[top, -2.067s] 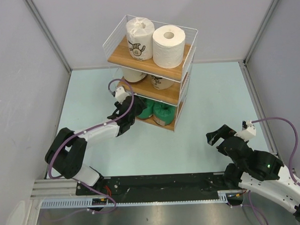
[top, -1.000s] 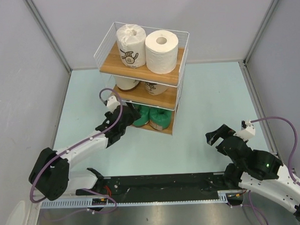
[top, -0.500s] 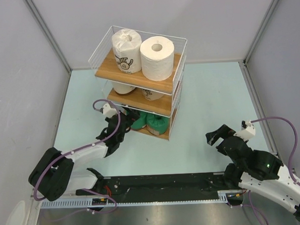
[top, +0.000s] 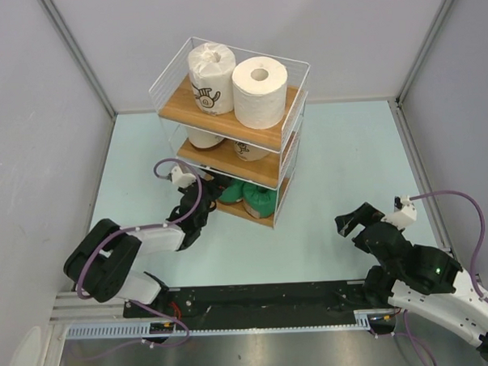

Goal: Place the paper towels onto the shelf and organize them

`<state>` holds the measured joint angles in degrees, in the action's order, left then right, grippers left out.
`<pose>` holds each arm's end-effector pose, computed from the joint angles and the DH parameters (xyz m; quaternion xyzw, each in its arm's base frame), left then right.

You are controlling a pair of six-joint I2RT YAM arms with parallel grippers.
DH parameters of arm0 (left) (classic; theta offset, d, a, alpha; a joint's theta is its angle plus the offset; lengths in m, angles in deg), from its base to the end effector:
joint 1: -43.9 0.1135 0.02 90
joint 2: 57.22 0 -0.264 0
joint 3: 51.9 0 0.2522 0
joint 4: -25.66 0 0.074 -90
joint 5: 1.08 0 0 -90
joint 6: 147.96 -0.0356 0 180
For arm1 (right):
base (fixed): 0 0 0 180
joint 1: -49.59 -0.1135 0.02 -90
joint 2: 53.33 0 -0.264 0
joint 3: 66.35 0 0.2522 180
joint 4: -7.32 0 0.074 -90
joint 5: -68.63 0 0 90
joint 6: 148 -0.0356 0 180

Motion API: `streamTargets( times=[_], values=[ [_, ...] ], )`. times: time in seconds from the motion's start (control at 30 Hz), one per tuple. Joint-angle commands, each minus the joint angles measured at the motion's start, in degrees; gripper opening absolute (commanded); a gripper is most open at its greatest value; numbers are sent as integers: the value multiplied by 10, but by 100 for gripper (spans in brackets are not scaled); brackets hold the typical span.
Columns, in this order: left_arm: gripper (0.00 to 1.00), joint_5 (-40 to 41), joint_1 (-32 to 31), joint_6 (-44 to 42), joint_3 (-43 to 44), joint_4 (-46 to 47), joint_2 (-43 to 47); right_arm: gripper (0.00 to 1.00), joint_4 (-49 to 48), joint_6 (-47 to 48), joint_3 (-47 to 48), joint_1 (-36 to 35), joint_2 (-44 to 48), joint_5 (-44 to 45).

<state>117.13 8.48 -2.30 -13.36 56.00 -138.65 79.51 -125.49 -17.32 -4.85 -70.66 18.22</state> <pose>0.2284 -0.1418 0.1800 -0.2830 0.7181 -0.2999 0.5607 0.0532 0.0354 0.2588 0.2380 0.8328 0.1952 0.4601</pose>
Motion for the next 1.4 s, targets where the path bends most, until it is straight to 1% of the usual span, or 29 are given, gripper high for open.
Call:
streamTargets(
  times=[0.0,0.23,0.47,0.67,0.77,0.97,1.2,1.23,1.37],
  values=[
    [100,-79,-4,21,16,24,-30,99,-5,-6,19,-2,11,14],
    [100,-75,-4,16,14,-1,-21,99,-4,-6,19,-2,7,14],
    [100,-77,-5,37,5,-11,-51,99,-5,-7,19,-3,10,14],
    [100,-94,-4,53,-12,34,-85,99,-5,-6,19,-4,10,14],
    [100,-99,-4,53,-22,56,-84,99,-5,-6,18,-5,10,15],
    [100,-91,-5,39,-31,37,-39,99,-4,-7,18,-5,7,16],
    [100,-79,-4,33,-66,28,47,99,-4,-6,19,-7,3,15],
    [100,-78,-4,28,-67,25,67,99,-5,-6,19,-6,1,15],
    [100,-81,-4,13,-62,12,101,99,-5,-5,18,-6,-3,13]
  ],
)
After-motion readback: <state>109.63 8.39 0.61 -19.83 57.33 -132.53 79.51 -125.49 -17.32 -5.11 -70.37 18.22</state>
